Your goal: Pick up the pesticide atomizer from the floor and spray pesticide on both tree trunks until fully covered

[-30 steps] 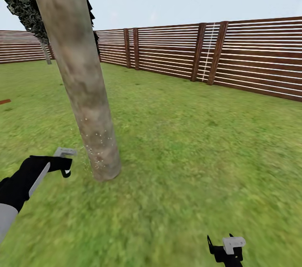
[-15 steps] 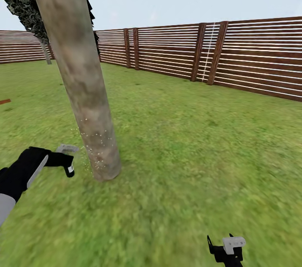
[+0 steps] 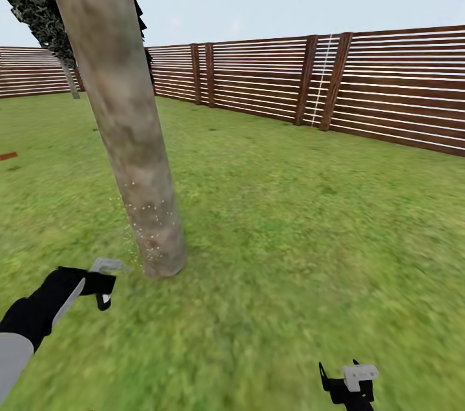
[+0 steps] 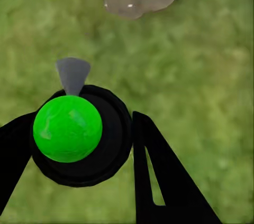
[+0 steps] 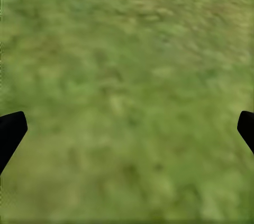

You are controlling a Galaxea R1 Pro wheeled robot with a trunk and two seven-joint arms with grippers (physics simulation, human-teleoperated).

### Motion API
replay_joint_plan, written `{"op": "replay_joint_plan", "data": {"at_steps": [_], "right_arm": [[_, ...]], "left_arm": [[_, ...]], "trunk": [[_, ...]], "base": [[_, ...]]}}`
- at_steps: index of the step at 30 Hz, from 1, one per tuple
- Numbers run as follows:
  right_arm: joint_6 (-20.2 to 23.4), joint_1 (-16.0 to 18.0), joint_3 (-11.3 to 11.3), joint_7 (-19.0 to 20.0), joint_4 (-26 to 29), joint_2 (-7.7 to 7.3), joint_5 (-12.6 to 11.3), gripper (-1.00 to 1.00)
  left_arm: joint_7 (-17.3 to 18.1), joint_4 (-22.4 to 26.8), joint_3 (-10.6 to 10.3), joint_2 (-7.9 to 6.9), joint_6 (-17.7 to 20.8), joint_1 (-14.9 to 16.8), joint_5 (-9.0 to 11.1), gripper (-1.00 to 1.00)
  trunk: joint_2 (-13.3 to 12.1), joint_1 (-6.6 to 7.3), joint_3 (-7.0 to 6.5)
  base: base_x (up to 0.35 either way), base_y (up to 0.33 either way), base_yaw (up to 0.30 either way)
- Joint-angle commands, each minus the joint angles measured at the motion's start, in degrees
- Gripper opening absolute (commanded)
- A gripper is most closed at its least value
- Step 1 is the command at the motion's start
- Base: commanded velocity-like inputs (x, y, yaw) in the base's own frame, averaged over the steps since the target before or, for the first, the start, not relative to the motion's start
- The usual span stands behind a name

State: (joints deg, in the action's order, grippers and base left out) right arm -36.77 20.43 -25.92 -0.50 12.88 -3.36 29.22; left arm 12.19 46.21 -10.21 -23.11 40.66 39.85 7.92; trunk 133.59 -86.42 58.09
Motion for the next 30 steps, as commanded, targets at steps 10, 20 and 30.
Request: {"op": "replay_joint_plan", "data": {"at_steps": [10,20,30], "right_arm": [[-0.23,0.05,-0.44,-0.09,-0.05,0.02,0.58,1.0],[-0.23,0.05,-0.44,-0.12,-0.05,0.02,0.58,1.0],[-0.21,0.05,-0.44,-0.11,-0.05,0.1,0.58,1.0]], "left_arm": [[-10.54,-12.01,4.78,6.81,-11.74,0.05,4.0,-1.0],[-11.98,-18.56,6.16,7.43,-17.45,-2.12,4.28,-1.0],[-12.01,-18.55,6.16,7.72,-17.55,-2.18,4.29,-1.0]], "trunk": [[0.03,0.02,0.05],[0.03,0.02,0.05],[0.03,0.02,0.05]], "base": [[0.062,-0.144,0.124],[0.085,-0.271,0.0],[0.241,-0.187,0.003]]}}
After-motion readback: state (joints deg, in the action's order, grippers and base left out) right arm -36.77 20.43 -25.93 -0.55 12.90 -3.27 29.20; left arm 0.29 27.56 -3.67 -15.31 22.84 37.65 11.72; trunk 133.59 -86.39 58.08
